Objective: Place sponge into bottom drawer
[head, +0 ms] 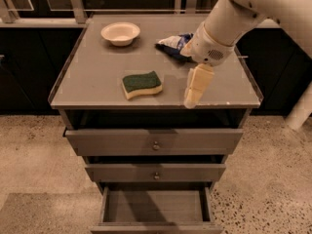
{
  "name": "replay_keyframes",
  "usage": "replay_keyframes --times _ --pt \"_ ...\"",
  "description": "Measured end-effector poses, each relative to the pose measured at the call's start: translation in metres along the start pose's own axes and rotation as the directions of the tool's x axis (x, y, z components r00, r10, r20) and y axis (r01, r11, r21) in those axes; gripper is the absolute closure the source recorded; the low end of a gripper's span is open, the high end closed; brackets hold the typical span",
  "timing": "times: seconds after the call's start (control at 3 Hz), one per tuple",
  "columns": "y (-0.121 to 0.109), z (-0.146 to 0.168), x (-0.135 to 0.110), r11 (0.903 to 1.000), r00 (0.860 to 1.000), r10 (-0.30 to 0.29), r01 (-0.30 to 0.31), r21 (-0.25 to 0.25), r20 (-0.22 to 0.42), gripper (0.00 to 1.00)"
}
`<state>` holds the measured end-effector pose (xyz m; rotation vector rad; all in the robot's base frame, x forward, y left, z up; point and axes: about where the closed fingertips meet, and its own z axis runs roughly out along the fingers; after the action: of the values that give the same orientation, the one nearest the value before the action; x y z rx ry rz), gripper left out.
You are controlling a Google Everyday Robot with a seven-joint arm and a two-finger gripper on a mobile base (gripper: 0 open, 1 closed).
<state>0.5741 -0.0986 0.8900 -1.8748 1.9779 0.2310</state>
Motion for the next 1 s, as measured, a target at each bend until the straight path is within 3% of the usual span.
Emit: replay_keyframes --times 0.67,1.0 --pt "-0.024 0.050 -0.039 0.9969 0.998 -0.046 0.049 -0.062 0.051 0.00" --pt "-0.023 0.071 -0.059 0.9921 0.995 -0.066 0.074 -0.101 0.077 0.00"
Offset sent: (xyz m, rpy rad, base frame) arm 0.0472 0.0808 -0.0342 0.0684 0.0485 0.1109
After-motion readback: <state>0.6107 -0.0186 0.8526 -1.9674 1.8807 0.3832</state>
